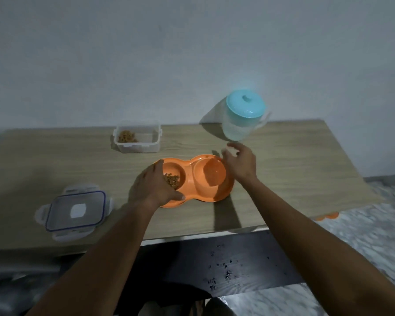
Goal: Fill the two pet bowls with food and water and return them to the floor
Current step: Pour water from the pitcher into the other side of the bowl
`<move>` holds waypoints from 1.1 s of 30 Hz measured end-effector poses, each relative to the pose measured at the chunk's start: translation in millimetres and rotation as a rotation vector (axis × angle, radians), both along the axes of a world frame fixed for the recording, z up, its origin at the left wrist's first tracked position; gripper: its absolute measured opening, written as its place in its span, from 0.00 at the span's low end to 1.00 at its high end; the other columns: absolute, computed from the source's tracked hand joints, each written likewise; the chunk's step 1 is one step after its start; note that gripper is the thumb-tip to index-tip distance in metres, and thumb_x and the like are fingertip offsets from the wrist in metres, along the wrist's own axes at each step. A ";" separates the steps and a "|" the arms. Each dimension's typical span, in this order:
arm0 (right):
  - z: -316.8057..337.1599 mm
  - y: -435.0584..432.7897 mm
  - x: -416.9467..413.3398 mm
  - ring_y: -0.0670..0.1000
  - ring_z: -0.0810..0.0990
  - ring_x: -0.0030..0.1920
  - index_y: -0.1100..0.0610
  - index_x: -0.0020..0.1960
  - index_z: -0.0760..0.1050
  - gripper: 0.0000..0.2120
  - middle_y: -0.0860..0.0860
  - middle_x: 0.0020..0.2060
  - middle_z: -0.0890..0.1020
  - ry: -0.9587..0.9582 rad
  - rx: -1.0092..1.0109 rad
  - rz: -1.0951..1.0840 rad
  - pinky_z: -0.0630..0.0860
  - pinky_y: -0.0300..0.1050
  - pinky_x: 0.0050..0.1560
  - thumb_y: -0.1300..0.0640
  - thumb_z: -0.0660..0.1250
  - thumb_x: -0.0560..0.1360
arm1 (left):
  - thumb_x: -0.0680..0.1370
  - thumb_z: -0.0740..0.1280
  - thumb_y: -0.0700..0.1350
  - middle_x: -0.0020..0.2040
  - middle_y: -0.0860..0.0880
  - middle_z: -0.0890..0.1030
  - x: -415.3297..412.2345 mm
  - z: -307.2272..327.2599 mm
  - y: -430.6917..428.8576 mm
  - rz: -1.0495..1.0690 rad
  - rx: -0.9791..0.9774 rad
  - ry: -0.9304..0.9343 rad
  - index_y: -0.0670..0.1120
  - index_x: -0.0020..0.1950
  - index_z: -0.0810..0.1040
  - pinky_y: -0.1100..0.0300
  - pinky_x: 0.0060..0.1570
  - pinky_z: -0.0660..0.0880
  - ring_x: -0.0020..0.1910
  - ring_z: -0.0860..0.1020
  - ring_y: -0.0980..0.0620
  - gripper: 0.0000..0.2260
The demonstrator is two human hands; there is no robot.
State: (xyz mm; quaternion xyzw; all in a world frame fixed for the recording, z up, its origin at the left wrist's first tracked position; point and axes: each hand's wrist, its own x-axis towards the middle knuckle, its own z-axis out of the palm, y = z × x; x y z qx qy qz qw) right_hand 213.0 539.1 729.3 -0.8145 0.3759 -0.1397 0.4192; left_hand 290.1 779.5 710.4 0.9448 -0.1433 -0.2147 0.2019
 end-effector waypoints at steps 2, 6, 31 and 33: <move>15.3 -17.3 11.6 0.57 0.77 0.66 0.56 0.66 0.79 0.18 0.56 0.64 0.80 -0.137 -0.104 -0.114 0.70 0.47 0.65 0.51 0.70 0.78 | 0.43 0.75 0.69 0.75 0.51 0.66 1.2 -3.7 -4.1 0.019 -0.022 0.005 0.56 0.76 0.54 0.42 0.66 0.70 0.73 0.66 0.44 0.65; 44.3 -58.3 40.9 0.55 0.72 0.72 0.54 0.74 0.70 0.24 0.54 0.72 0.72 -0.283 -0.156 -0.282 0.68 0.48 0.71 0.48 0.65 0.80 | 0.42 0.78 0.65 0.74 0.49 0.67 3.1 -5.8 -11.5 0.048 -0.035 0.022 0.55 0.76 0.56 0.42 0.65 0.71 0.72 0.67 0.43 0.65; 33.5 -65.9 31.9 0.49 0.78 0.40 0.62 0.47 0.82 0.29 0.49 0.37 0.78 -0.333 0.529 -0.411 0.75 0.46 0.42 0.36 0.79 0.66 | 0.45 0.82 0.59 0.76 0.49 0.65 0.6 -15.0 -12.7 0.109 -0.124 0.036 0.55 0.78 0.55 0.40 0.67 0.68 0.74 0.64 0.43 0.64; 34.0 -59.5 24.3 0.48 0.76 0.38 0.61 0.46 0.81 0.27 0.49 0.35 0.77 -0.371 0.541 -0.416 0.73 0.44 0.39 0.37 0.79 0.66 | 0.48 0.83 0.57 0.77 0.49 0.63 -0.3 -15.5 -12.2 0.113 -0.128 0.027 0.55 0.78 0.54 0.41 0.68 0.67 0.75 0.62 0.43 0.64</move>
